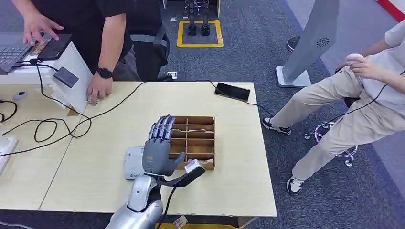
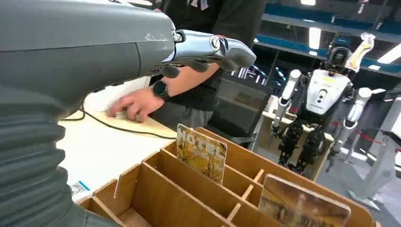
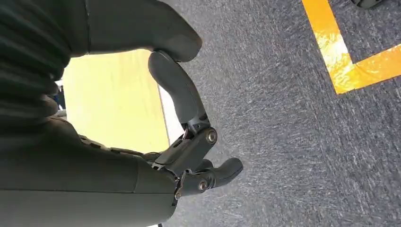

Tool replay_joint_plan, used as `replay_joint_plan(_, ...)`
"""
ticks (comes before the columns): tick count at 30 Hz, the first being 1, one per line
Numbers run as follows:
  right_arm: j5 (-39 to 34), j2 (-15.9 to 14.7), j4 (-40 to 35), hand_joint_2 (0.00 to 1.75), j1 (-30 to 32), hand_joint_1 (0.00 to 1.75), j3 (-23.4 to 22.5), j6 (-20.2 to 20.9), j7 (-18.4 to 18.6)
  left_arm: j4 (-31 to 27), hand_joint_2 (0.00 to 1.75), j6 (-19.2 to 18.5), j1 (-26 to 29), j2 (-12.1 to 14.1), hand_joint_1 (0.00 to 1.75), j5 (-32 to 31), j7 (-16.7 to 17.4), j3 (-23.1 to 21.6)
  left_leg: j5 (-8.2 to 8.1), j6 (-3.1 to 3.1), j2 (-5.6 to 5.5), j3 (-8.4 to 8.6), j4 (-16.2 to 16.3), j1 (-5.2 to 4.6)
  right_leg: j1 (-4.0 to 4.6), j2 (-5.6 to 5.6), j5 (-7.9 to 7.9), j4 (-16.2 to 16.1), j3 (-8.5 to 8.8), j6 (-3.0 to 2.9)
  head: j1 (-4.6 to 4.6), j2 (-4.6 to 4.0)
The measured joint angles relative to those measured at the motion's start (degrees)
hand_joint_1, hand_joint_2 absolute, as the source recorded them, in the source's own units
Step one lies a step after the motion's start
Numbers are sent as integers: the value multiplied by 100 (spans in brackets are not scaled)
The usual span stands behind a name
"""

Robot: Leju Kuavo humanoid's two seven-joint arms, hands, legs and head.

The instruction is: Pass the card to the sensor for recognition and then transmit it.

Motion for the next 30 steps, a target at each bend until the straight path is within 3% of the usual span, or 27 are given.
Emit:
replay_joint_plan(10, 15, 0, 0, 175, -1, 0, 0, 2, -52, 241, 175, -77, -8, 7, 0, -248, -72, -2, 0, 0, 0, 0, 0, 0, 0, 0, 0, 0, 0, 0, 0, 0)
replay_joint_plan(19, 15, 0, 0, 175, 0, 0, 0, -4, -52, 324, 175, 2, -8, 0, 0, 174, -260, -2, 0, 0, 0, 0, 0, 0, 0, 0, 0, 0, 0, 0, 0, 0)
replay_joint_plan(24, 13, 0, 0, 175, 2, 0, -4, -11, -50, 322, 175, 54, 18, -28, 0, 636, -592, -2, 0, 0, 0, 0, 0, 0, 0, 0, 0, 0, 0, 0, 0, 0)
replay_joint_plan(30, 5, 0, 0, 175, 4, 0, -9, -20, -52, 320, 175, 68, 61, -61, 0, 764, -724, -2, 0, 0, 0, 0, 0, 0, 0, 0, 0, 0, 0, 0, 0, 0)
